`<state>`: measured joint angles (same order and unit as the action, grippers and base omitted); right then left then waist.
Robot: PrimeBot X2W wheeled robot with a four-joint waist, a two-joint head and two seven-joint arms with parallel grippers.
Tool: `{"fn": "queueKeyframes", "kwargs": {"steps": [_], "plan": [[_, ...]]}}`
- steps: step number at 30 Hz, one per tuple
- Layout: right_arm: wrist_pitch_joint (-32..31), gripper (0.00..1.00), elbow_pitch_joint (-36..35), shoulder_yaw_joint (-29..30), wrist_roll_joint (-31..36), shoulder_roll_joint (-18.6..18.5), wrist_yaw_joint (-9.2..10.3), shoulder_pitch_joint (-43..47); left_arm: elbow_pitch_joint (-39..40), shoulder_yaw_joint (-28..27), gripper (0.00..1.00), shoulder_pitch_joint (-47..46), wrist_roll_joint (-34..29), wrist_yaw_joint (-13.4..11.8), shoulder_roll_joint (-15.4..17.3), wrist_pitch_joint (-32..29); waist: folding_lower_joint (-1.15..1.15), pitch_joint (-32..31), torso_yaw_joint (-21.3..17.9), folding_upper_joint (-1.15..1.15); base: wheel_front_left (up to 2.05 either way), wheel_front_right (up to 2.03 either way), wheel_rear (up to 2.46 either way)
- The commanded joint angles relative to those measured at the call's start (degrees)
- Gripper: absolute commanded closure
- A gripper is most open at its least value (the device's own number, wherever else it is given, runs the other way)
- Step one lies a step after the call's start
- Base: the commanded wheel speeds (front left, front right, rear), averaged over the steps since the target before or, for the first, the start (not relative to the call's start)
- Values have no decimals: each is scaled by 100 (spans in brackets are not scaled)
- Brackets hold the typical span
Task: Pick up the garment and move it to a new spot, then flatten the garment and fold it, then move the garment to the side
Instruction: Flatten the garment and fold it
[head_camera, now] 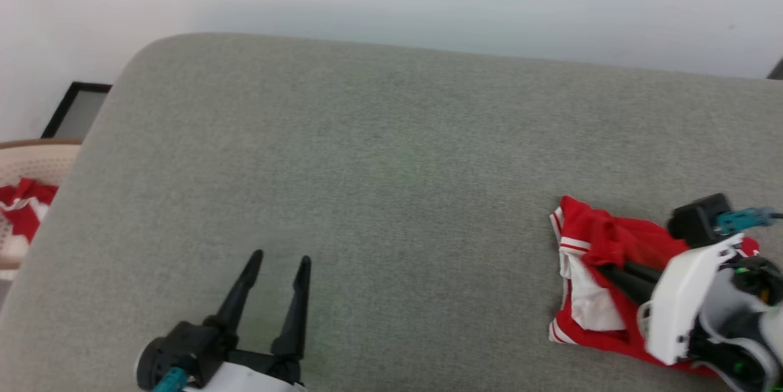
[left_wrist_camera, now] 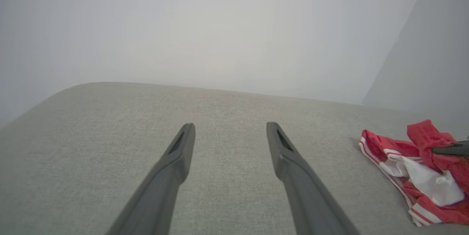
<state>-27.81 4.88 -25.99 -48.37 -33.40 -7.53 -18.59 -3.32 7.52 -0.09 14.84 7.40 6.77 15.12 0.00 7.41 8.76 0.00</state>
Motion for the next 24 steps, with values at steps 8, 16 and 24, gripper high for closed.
{"fn": "queueKeyframes", "kwargs": {"steps": [8,16,24], "plan": [[174,100,354,-143,684,502,10,-288,-70,-169,0,-78,56,8,-41,-2,0,120,177,0,0,0,0],[654,7,781,-331,856,764,10,-416,-178,-196,0,-159,113,8,-64,-2,0,113,71,0,0,0,0],[1041,0,728,-306,654,657,10,-547,-225,-299,0,-56,189,8,72,-2,0,-72,-319,0,0,0,0]]}}
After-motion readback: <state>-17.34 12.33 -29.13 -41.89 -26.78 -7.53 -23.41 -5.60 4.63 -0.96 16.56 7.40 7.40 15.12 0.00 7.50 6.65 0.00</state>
